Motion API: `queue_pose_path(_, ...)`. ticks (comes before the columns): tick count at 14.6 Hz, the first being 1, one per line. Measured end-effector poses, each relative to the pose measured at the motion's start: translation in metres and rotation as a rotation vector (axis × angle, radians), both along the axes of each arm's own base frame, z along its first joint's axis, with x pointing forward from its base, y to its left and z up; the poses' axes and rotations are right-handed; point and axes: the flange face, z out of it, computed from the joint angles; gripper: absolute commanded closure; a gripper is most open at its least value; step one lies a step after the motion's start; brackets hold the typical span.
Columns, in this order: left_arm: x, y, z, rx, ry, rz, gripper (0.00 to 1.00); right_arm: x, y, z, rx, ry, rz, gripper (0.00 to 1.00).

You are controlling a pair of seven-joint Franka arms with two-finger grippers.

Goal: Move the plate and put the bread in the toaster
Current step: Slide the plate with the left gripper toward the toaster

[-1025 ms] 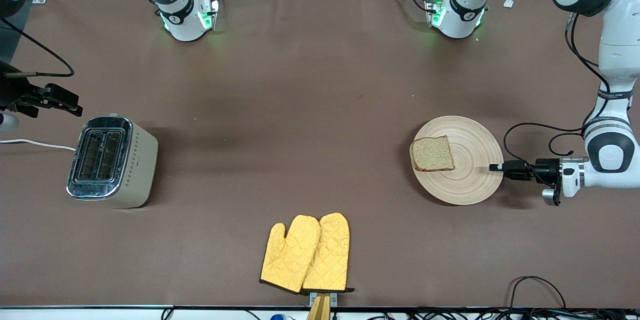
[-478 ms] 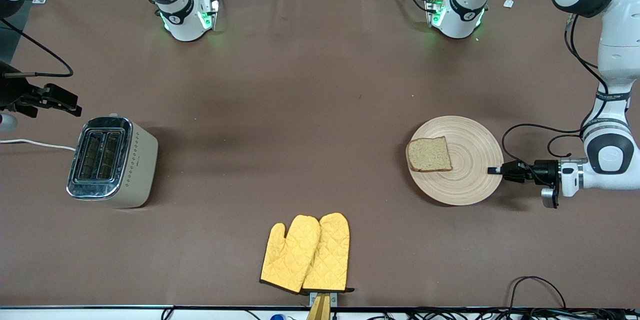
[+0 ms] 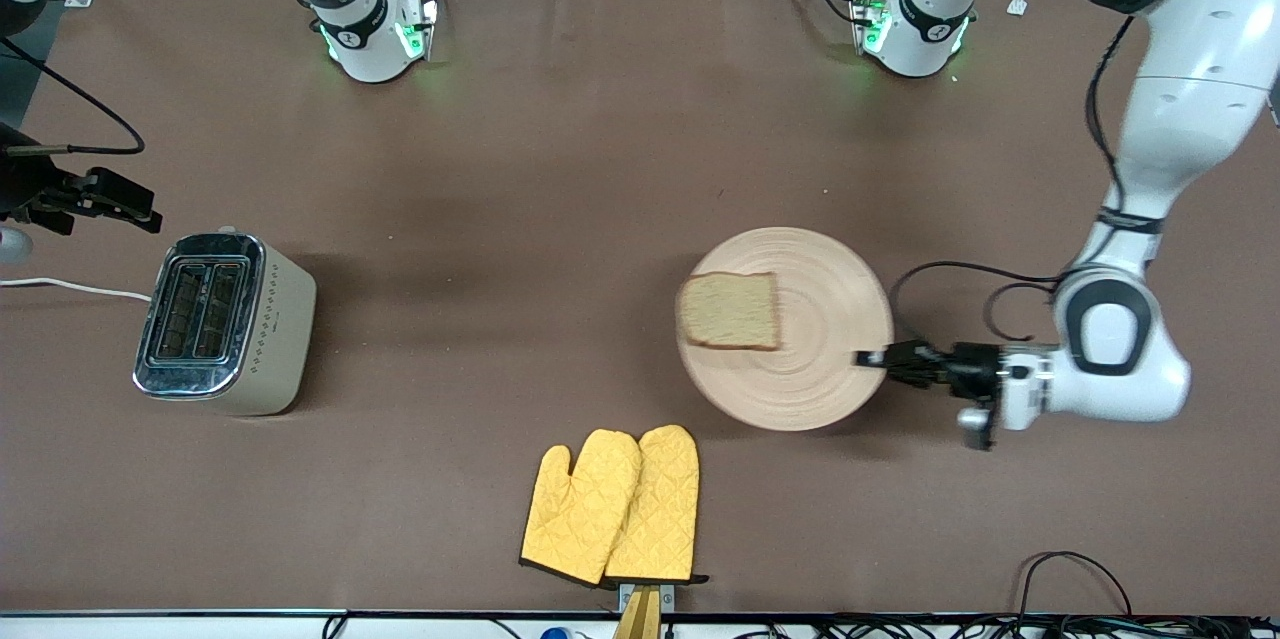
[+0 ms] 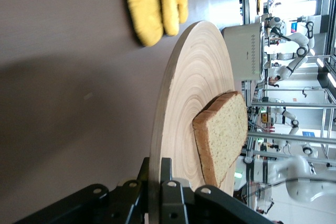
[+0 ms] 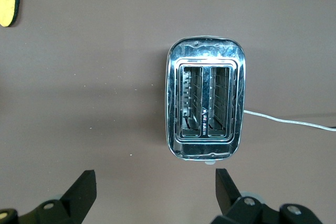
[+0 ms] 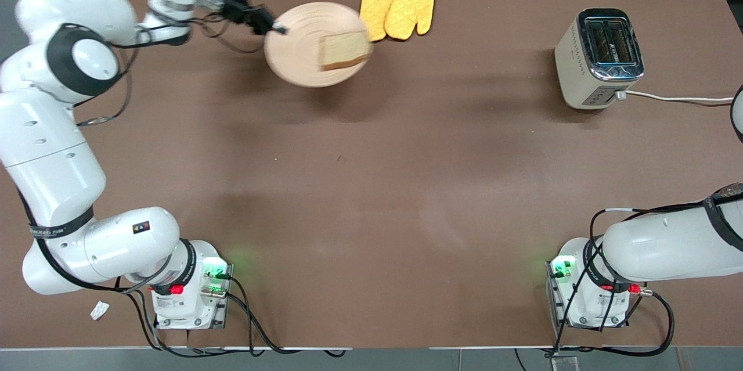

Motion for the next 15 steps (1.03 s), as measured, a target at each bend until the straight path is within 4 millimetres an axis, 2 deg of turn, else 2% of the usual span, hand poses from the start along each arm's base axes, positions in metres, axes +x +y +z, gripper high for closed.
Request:
queue_pose_path(2,-0.009,-0.093,-0.001,-0.005,-0.005,0.04,1.0,0.0,0.002,0.0,0.002,0.0,0.002,0.0)
queue_pose_path(4,-0.031,-0.176,-0.01,-0.003,0.01,0.093,1.0,0.0,0.004,0.0,0.003,0.0,0.006,0.0)
queue_pose_path(6,-0.061,-0.245,-0.023,0.011,0.037,0.141,1.0,0.0,0.003,0.0,0.003,0.0,0.005,0.0)
queue_pose_path(8,-0.096,-0.303,-0.04,0.015,0.062,0.154,1.0,0.0,0.002,0.0,0.003,0.0,0.003,0.0)
queue_pose_path(9,-0.112,-0.327,-0.05,0.018,0.072,0.145,1.0,0.0,0.002,0.0,0.003,0.0,0.003,0.0)
queue_pose_path(11,-0.135,-0.359,-0.074,0.033,0.077,0.131,0.99,0.0,0.003,0.0,0.004,0.0,0.004,0.0)
queue_pose_path(13,-0.148,-0.374,-0.1,0.042,0.07,0.111,0.98,0.0,0.003,0.0,0.004,0.0,0.005,0.0)
queue_pose_path(15,-0.151,-0.377,-0.116,0.032,0.057,0.094,0.91,0.0,0.004,0.0,0.004,0.0,0.006,0.0)
